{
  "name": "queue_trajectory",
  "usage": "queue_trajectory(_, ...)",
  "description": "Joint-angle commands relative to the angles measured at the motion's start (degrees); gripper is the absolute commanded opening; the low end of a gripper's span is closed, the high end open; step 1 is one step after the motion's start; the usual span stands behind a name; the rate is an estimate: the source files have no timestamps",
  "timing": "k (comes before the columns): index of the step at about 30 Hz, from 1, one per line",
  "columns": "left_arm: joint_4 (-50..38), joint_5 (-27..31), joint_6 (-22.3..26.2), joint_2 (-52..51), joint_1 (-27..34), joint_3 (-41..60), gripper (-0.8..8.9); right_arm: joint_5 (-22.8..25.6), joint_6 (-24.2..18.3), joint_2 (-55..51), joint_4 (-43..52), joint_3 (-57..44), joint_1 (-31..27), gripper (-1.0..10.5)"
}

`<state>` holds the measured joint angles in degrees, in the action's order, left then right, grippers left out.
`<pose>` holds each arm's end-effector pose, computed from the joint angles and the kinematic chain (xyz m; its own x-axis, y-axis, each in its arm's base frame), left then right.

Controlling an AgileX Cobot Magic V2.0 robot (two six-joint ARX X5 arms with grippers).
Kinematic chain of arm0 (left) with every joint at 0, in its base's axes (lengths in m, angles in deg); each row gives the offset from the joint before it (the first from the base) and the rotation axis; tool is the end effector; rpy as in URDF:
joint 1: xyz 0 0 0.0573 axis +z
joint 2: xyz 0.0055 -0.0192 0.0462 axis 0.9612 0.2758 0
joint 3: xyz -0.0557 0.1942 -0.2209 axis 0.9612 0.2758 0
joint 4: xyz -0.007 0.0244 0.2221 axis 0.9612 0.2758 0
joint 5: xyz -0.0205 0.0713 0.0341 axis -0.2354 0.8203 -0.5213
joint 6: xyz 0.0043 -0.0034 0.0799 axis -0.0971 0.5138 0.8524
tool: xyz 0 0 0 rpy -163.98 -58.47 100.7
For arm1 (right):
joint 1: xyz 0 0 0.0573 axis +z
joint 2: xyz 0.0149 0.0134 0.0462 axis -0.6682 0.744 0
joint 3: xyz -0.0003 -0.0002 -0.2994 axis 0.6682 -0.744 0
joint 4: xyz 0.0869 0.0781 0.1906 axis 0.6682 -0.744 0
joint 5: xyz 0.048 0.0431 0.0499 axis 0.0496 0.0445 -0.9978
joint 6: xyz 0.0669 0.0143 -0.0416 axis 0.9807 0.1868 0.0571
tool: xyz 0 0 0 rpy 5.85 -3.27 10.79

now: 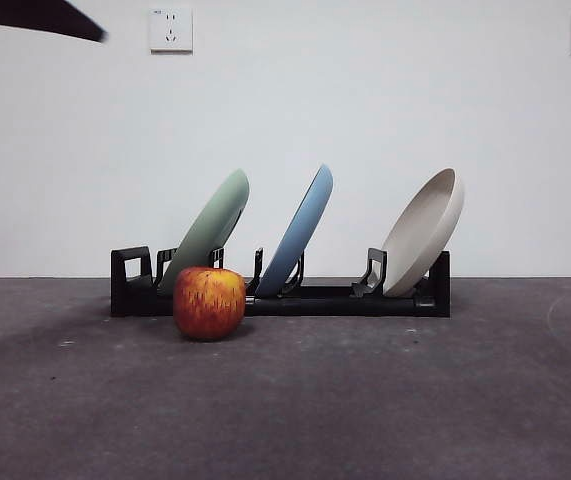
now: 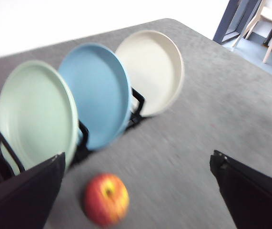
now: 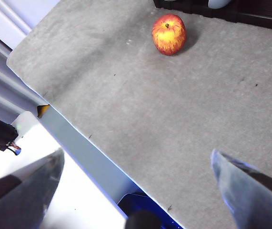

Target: Take the green plate from the plate rack,put the plate on the table,take the apple from the table,put the apple in the plate

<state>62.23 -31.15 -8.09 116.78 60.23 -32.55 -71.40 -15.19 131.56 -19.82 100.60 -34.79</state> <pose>0.2317 -0.0890 0.3778 0.6612 -0.6512 -0.3724 0.6508 0.7449 -0.1471 0.0691 0.0517 0.3195 0.4359 0.7067 -0.5573 -0.6649 0.6702 0.3298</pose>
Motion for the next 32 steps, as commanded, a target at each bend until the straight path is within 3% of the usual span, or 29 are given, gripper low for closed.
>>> queue_trajectory(1, -2.67, 2.89, -0.17, 7.89, -1.42, -4.37, 5.29, -0.09, 0.37, 0.0, 0.09, 0.22, 0.13, 6.6)
queue_trajectory(15, -4.44, 8.92, 0.94, 34.6, -4.35, -24.48, 5.29, -0.04, 0.39, 0.0, -0.17, 0.22, 0.11, 6.6)
queue_trajectory(27, -10.23, 11.91, 0.92, 42.64, -5.81, -25.49, 5.23, 0.09, 0.37, 0.44, -0.15, 0.22, 0.11, 6.6)
queue_trajectory(32, -10.12, 13.25, 1.01, 43.25, -6.03, -25.49, 3.36, 0.13, 0.37, 0.96, -0.13, 0.22, 0.11, 6.6)
